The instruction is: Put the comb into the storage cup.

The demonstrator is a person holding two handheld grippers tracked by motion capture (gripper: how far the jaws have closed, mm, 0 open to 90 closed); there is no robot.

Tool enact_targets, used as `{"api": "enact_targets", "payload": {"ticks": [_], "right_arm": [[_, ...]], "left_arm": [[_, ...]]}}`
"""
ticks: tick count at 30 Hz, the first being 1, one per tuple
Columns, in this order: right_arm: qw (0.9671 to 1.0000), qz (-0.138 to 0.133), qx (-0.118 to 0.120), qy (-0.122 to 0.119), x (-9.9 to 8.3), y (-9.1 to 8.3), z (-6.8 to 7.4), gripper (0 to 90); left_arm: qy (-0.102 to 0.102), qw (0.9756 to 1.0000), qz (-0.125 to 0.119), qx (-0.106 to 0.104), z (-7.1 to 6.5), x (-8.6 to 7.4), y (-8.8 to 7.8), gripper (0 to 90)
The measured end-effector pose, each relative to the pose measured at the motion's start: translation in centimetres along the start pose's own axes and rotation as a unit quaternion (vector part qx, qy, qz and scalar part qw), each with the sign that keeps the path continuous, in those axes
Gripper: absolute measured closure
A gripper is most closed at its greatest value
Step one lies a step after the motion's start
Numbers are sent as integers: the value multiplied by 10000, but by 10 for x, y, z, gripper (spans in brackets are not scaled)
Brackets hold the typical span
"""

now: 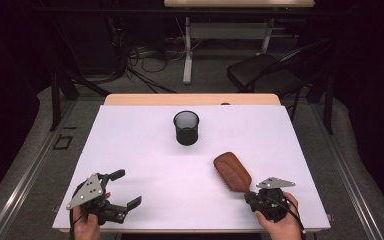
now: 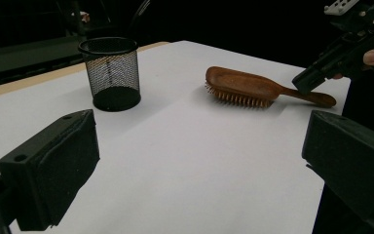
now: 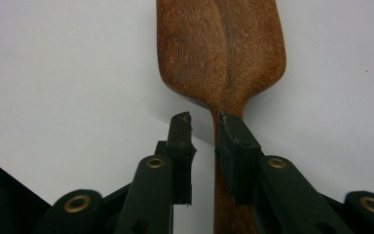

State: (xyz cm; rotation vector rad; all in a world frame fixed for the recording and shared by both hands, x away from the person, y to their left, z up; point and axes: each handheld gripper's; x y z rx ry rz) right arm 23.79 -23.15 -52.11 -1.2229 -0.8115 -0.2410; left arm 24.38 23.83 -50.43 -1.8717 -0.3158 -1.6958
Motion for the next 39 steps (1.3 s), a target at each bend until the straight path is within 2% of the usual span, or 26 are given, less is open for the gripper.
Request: {"api": "enact_targets", "payload": {"ticks": [6, 12, 18, 22, 23, 26, 28, 32, 33, 39], "right_arm": [[9999, -92, -42, 26, 1, -4, -1, 679], [10000, 14, -15, -52, 3, -2, 0, 667], [9994, 237, -81, -251, 6, -1, 2, 586], [9992, 216, -161, -299, 7, -2, 1, 531], [9993, 163, -190, -293, 8, -3, 0, 490], [9993, 162, -158, -310, 9, -3, -2, 449], [9982, 108, -167, -571, 11, -2, -4, 425], [9974, 142, -186, -687, 15, -4, -6, 394], [9973, 116, -177, -705, 15, -4, -7, 379], [9966, 357, -228, -711, 21, -4, -10, 343]], "left_arm": [[1, 10000, 6, 11, 0, 0, 0, 3], [-14, 10000, -18, 46, 0, 0, -1, 3], [-11, 10000, 14, 27, -1, 0, -1, 3], [14, 10000, 27, 48, -1, 0, -1, 3], [10, 10000, 26, 50, -1, 0, -1, 3], [-14, 10000, -13, 52, -1, 0, -1, 3], [-17, 10000, -14, 56, -1, 0, -1, 3], [-4, 10000, 11, 19, -1, 0, -1, 3], [-6, 10000, 26, 49, -1, 0, -1, 3], [-16, 10000, 12, 42, 0, 0, -2, 3]]}}
Point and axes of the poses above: each handheld gripper's, and its own axes: y roughly forward along the jaws, x roughly out of its top, z roughly to its left, and after that the axes turned 2 degrees about y, right-handed
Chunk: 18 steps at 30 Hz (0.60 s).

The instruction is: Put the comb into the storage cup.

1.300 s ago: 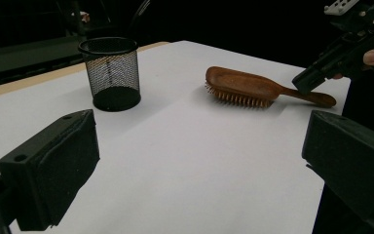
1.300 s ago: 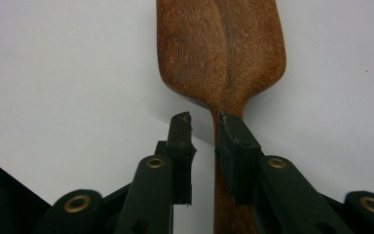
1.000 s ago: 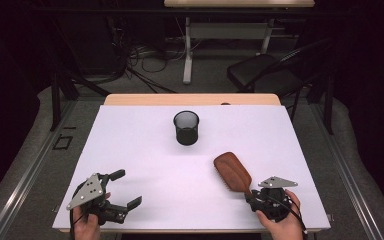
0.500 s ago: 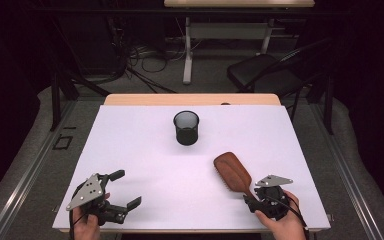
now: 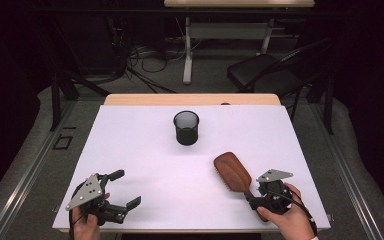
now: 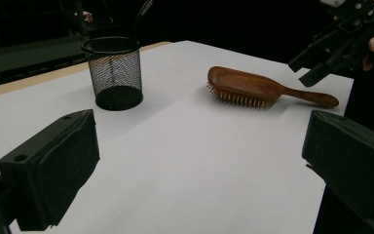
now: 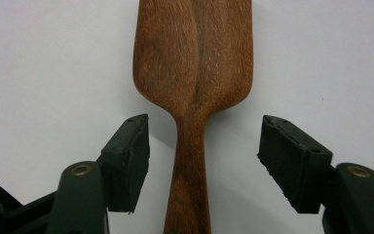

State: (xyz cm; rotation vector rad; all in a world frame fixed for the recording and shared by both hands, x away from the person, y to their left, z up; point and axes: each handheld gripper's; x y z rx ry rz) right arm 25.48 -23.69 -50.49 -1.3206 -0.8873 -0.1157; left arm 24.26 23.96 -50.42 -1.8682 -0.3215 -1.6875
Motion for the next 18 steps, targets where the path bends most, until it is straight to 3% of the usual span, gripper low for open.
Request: {"api": "enact_targets", "payload": {"ticks": [5, 7, 13, 18], "right_arm": [[9997, 162, 98, 144, 2, 2, -1, 322], [9995, 325, -6, -19, 5, 5, -2, 287], [9985, 544, 71, -22, 7, 11, -7, 271], [9951, 957, 39, -250, 10, 15, -10, 276]], "left_arm": [[0, 10000, 2, -6, 0, 0, 0, 3], [7, 10000, 4, -14, 0, 0, 1, 3], [-9, 10000, 7, -14, 0, 0, 0, 3], [-13, 10000, -6, 3, 0, -1, 1, 3]]}}
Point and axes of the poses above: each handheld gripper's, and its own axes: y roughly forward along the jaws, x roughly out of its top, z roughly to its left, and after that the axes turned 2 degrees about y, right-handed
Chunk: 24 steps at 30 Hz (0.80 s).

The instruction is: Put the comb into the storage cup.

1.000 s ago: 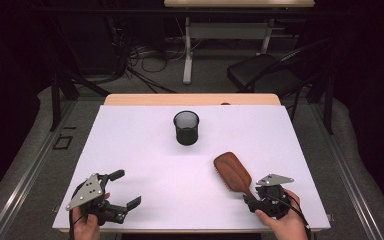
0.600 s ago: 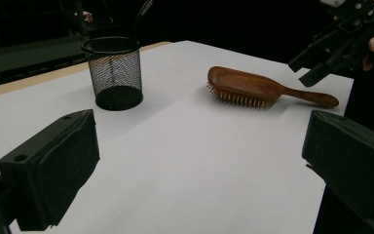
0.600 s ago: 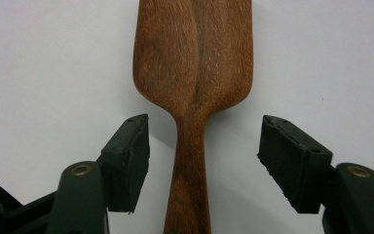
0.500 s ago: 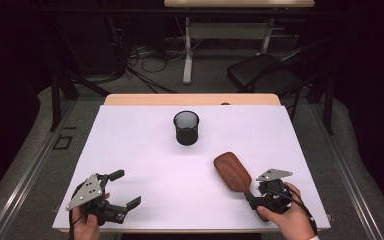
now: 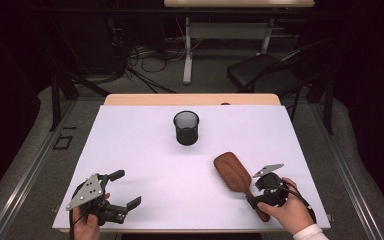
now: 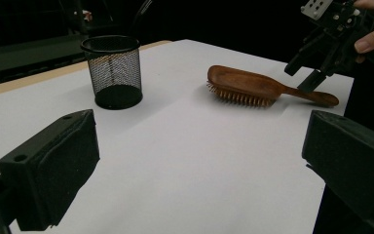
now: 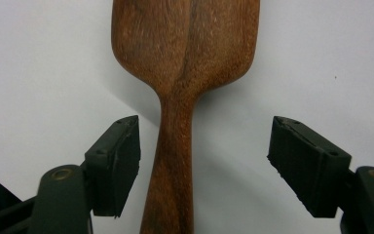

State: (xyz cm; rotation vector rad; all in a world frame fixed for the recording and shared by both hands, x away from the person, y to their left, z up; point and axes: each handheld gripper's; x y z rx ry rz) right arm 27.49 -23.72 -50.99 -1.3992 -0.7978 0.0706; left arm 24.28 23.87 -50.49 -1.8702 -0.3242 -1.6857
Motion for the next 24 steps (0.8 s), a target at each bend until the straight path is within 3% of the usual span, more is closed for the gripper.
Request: {"api": "enact_targets", "payload": {"ticks": [6, 9, 11, 14, 16, 17, 19, 23, 24], "right_arm": [[9999, 126, -60, -18, 5, 0, 2, 335], [9998, 124, -92, 147, 8, 2, 3, 343], [9995, 265, -90, 131, 10, 3, 3, 356], [9995, 273, -93, 139, 11, 4, 6, 365], [9992, 387, -92, 26, 13, 5, 7, 370], [9995, 299, 5, 95, 14, 8, 8, 393], [9986, 498, 76, 144, 16, 8, 7, 401], [9980, 575, 124, 211, 17, 12, 6, 422], [9984, 461, 163, 266, 17, 16, 5, 452]], "left_arm": [[-3, 10000, 15, 17, 0, 0, 1, 3], [-7, 10000, 15, 17, -1, 0, 1, 3], [-10, 10000, 12, 11, 0, 0, 1, 3], [-15, 10000, 14, 6, 0, 0, 1, 3], [-21, 10000, 17, -4, 0, 0, 1, 3], [-21, 10000, 16, -6, -1, 0, 1, 3], [-21, 10000, 14, -17, -1, 0, 1, 3], [-25, 10000, 16, -13, -1, 0, 1, 3], [-29, 10000, 16, -14, 0, 0, 1, 3]]}}
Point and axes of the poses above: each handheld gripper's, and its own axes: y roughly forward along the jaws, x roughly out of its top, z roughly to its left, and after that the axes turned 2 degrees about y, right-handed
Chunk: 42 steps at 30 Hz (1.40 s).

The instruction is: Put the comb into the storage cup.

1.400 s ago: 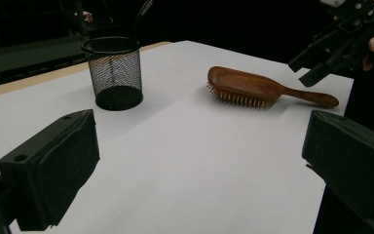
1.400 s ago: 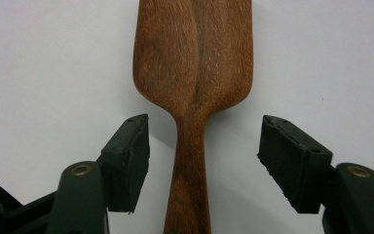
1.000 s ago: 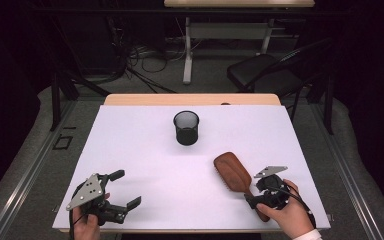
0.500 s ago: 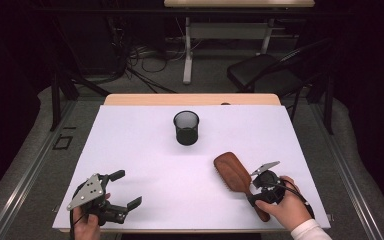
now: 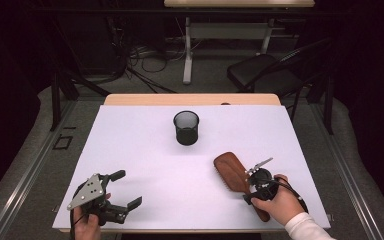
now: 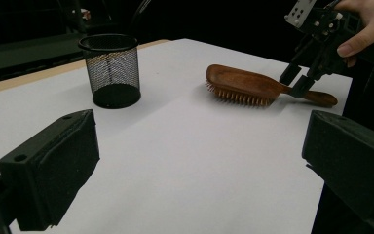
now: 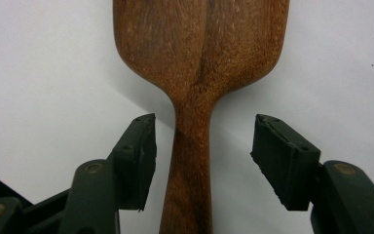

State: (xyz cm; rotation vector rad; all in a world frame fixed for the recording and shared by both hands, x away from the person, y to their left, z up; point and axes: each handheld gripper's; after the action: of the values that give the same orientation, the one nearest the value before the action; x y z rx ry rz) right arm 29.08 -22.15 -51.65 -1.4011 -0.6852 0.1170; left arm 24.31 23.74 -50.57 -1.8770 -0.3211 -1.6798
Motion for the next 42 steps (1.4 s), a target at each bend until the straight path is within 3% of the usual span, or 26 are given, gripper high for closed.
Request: {"api": "enact_targets", "payload": {"ticks": [4, 8, 11, 12, 13, 14, 15, 20, 21, 26, 30, 35, 37, 42], "right_arm": [[9999, 115, 60, 40, 3, -1, -1, 503], [9998, -29, 144, 110, 2, 3, 1, 503], [9999, 84, 106, 40, 3, 4, 3, 493], [9993, 380, 38, -33, 4, 2, 3, 491], [9989, 471, 38, -34, 4, 1, 4, 491], [9989, 471, 38, -34, 4, 1, 4, 491], [9998, 175, 91, 18, 2, 7, 4, 491], [9993, 364, 35, -40, 3, 9, 4, 527], [9994, 333, 82, 59, 3, 11, 4, 543], [9990, 444, 24, 0, 6, 12, 5, 572], [9995, 303, 47, 72, 5, 14, 7, 582], [9984, 537, 40, 143, 9, 14, 8, 581], [9991, 381, 83, 192, 9, 17, 9, 582], [9984, 554, 3, 137, 11, 16, 10, 619]], "left_arm": [[-19, 10000, -2, -28, 0, 0, 0, 3], [-7, 10000, 7, -16, 0, 0, 0, 3], [-16, 10000, 6, -12, 0, 0, 0, 3], [-17, 10000, 5, -13, 0, 0, 0, 3], [-21, 10000, 6, -11, 0, 0, 0, 3], [-24, 10000, 3, -55, 0, 0, 0, 3], [-23, 10000, 2, -51, 0, 0, 1, 3], [-23, 10000, 13, -20, 0, 0, 1, 3], [-27, 10000, 0, -43, 0, 0, 1, 3], [-30, 10000, 3, -58, 0, 0, 0, 3], [-29, 10000, 9, -56, 0, 0, 1, 3], [-26, 10000, 9, -59, 0, -1, 1, 3], [-29, 10000, 10, -58, 0, -1, 1, 3], [-23, 10000, 26, -76, 1, 0, 0, 4]]}}
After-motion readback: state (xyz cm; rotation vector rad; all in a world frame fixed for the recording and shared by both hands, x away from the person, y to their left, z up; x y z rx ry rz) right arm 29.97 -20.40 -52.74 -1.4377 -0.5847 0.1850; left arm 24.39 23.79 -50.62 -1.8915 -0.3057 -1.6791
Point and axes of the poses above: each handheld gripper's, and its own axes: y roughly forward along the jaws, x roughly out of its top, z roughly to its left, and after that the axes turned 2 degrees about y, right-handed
